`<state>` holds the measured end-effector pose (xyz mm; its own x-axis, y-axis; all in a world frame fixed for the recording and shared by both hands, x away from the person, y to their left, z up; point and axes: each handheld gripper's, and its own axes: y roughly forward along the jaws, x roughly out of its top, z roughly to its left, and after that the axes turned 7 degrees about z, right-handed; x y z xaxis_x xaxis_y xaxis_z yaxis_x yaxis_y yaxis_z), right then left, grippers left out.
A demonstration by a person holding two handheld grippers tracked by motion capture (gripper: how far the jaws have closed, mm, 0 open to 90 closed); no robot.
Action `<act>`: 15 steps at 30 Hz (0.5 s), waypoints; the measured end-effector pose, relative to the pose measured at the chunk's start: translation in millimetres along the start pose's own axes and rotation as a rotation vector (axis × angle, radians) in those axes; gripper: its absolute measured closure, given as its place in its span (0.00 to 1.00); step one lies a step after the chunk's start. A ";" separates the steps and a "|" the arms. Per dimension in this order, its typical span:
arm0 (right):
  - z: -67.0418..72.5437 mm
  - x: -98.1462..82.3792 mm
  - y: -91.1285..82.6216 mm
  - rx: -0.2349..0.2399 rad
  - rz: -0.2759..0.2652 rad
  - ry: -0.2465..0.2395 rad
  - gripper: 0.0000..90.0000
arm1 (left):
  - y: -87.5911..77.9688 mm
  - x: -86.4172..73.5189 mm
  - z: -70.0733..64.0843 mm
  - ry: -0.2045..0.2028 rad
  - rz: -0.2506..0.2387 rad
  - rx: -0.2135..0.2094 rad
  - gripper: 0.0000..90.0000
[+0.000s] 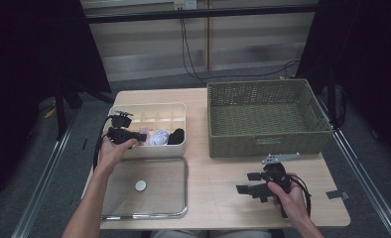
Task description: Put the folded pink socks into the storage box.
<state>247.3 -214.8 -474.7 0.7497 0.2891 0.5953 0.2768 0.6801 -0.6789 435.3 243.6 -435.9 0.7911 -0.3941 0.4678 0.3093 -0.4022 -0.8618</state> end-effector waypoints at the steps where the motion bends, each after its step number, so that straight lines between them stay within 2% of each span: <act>1: -0.2 0.1 0.0 0.000 0.001 0.000 0.23 | 0.9 0.2 0.7 0.005 0.002 0.000 0.78; 4: 0.3 0.0 -0.4 0.000 0.000 -0.001 0.23 | 2.1 0.3 -0.6 0.002 0.015 -0.002 0.78; 7: 0.0 -0.6 0.3 -0.001 0.004 -0.004 0.24 | 4.8 -0.2 -1.8 0.007 0.057 -0.004 0.77; 11: 0.2 -1.0 1.4 0.000 0.009 -0.003 0.24 | 5.9 -0.3 0.6 -0.020 0.061 -0.012 0.73; 13: 1.0 -0.9 1.5 0.001 0.010 -0.003 0.24 | 5.3 0.9 1.3 -0.012 0.075 -0.015 0.67; 15: 0.9 -1.0 1.7 0.005 0.014 -0.005 0.24 | 2.7 2.9 1.2 -0.024 0.067 -0.027 0.58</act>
<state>246.4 -213.3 -476.1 0.7506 0.3017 0.5878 0.2636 0.6791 -0.6851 439.2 242.4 -437.1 0.8222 -0.4005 0.4044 0.2416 -0.3978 -0.8851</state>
